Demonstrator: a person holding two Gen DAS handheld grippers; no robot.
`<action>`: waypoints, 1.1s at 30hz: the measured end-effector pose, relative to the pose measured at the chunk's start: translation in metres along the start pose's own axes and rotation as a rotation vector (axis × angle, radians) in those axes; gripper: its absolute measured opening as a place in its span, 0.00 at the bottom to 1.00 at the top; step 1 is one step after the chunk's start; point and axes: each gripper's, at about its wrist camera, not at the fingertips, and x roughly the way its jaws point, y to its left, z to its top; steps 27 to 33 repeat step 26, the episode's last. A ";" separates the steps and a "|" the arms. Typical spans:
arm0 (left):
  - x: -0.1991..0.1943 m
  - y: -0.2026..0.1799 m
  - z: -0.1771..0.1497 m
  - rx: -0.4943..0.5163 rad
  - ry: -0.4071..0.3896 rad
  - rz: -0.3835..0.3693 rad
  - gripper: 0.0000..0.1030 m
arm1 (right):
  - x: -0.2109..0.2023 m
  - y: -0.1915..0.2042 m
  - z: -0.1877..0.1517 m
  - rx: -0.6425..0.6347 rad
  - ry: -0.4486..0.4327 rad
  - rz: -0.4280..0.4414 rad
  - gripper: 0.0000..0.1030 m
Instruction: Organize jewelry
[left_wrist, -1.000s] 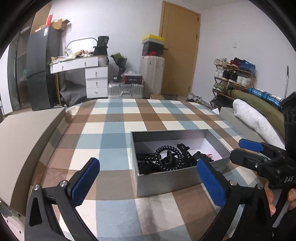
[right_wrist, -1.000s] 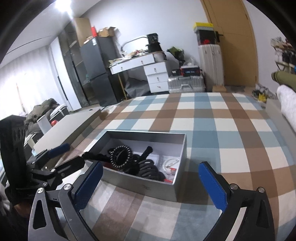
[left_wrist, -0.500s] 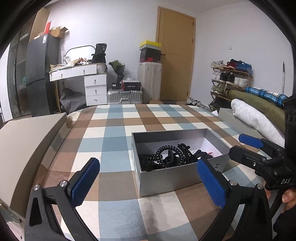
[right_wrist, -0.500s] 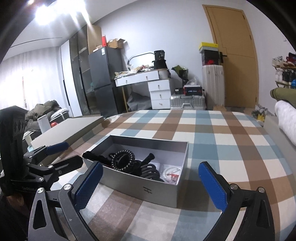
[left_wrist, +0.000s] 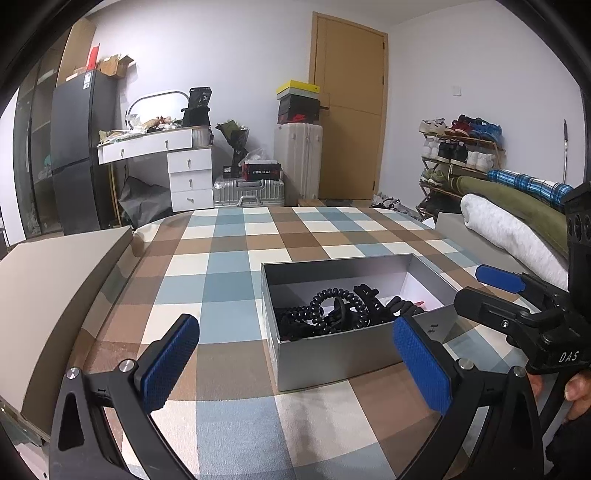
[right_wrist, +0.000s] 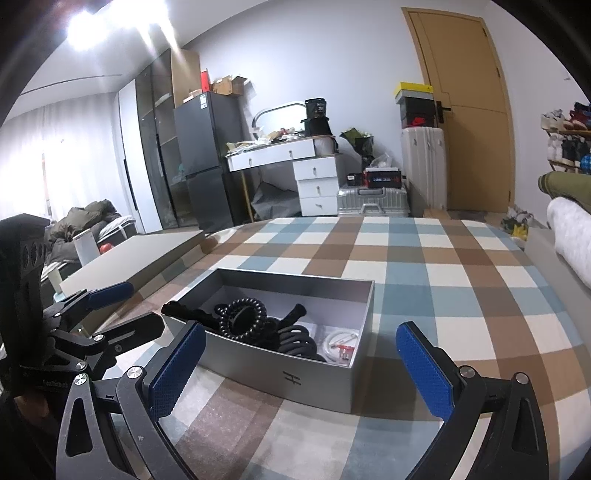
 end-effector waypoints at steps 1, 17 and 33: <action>0.000 0.000 0.000 -0.002 0.000 -0.001 0.99 | 0.000 0.000 0.000 0.001 0.000 0.000 1.00; 0.000 0.000 0.000 0.000 -0.001 -0.003 0.99 | -0.002 -0.002 -0.001 0.005 0.001 0.001 1.00; -0.002 0.001 0.002 -0.006 -0.012 -0.022 0.99 | -0.002 -0.002 -0.001 0.006 0.001 0.001 1.00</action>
